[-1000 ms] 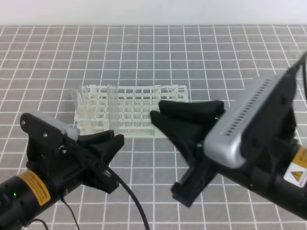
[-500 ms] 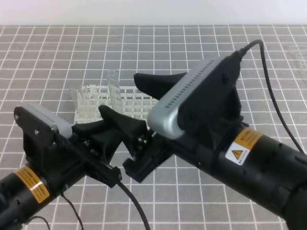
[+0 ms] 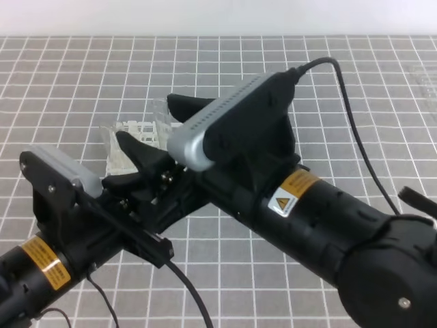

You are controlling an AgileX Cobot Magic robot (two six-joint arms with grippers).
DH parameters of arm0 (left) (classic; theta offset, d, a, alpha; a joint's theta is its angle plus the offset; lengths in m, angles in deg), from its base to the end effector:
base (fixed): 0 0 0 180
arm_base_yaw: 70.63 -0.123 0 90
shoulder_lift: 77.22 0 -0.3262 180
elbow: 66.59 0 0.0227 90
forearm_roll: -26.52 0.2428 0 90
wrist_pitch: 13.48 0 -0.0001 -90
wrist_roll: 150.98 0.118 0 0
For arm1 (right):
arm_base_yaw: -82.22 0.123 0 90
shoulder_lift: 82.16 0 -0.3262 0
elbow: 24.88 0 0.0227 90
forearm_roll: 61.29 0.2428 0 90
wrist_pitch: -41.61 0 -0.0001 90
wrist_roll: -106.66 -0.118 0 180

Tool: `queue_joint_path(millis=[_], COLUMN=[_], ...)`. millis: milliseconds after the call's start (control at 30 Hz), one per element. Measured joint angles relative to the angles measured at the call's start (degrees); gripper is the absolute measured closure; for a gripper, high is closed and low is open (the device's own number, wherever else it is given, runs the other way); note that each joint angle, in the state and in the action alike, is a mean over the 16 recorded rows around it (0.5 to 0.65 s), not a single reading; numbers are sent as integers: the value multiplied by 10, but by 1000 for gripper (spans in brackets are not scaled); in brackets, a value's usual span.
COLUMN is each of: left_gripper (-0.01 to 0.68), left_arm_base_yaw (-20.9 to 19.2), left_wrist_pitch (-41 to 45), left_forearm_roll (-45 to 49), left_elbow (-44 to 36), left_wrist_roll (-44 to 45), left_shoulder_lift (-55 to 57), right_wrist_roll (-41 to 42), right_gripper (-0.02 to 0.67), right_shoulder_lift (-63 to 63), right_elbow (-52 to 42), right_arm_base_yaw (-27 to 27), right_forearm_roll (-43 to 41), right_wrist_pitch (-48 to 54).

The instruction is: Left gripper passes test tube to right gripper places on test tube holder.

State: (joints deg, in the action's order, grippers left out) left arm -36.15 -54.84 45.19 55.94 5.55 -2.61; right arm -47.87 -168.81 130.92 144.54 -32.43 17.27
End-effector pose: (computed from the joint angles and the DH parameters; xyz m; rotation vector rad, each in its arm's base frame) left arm 0.1706 -0.1474 0.2870 0.5274 1.5770 -0.7564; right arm 0.1748 0.2827 0.3849 -0.6710 1.4556 0.7143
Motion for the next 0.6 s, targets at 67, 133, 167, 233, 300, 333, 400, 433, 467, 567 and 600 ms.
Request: queue_joint_path(millis=[67,133,167,233,300,333,400,433,467,567,600], left_gripper=[599,594,594,588,588,588,594,600,605,617,617], left_arm_base_yaw=[0,0,0,0,0,0,0,0,0,0,0], left_wrist_pitch=[-1,-1,-3,-5,-8,-8,-10,-11,-12,-16,-17], left_forearm_roll=[1,2,2,3,3,3,4,4,5,6,6], left_elbow=[0,0,0,0,0,0,0,0,0,0,0], left_wrist_roll=[0,0,0,0,-1,-1,0,0,0,0,0], left_shoulder_lift=[0,0,0,0,0,0,0,0,0,0,0], right_wrist_roll=[-3,-5,-6,-8,-9,-9,-9,-9,-9,-9,-10], right_gripper=[162,167,170,176,181,184,190,193,197,208,212], right_shoulder_lift=[-7,-12,-14,-17,-19,-19,-20,-20,-20,-20,-20], right_elbow=[4,8,10,12,13,13,13,13,13,13,13], right_arm_base_yaw=[0,0,0,0,-1,-2,-3,-4,-5,-7,-7], right_forearm_roll=[2,4,5,7,9,9,11,12,13,15,15], right_wrist_pitch=[-1,-1,-2,-4,-7,-8,-10,-11,-11,-13,-14])
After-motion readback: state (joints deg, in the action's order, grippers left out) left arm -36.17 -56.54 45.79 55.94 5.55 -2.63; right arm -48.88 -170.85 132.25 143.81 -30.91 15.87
